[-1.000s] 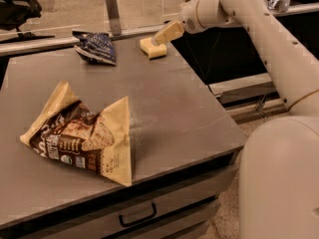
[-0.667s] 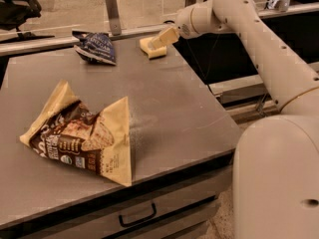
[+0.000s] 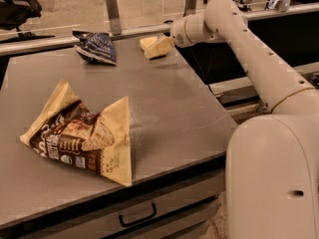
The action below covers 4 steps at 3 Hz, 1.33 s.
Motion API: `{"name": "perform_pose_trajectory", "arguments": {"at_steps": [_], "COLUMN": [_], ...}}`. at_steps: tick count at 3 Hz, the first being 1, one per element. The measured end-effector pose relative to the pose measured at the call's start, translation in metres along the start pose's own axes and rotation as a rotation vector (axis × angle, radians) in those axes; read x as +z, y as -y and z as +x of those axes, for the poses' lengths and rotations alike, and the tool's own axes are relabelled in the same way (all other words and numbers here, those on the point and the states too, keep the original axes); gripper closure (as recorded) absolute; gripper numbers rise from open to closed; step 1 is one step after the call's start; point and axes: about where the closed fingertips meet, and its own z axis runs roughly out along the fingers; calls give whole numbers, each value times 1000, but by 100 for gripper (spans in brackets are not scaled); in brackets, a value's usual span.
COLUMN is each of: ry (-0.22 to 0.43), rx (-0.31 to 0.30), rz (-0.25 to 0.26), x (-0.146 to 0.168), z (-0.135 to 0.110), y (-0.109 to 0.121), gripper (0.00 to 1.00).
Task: Pick sponge
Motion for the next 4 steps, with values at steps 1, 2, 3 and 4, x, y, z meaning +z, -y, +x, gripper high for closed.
{"name": "perform_pose_trajectory", "arguments": {"at_steps": [1, 2, 3, 4], "ry": [-9, -19, -25, -32], "rx": [10, 16, 21, 23], "rz": [-9, -20, -25, -26], "x": [12, 21, 25, 27], "z": [14, 24, 31, 35], "y": [-2, -4, -4, -4], "gripper": [0, 18, 42, 65]}}
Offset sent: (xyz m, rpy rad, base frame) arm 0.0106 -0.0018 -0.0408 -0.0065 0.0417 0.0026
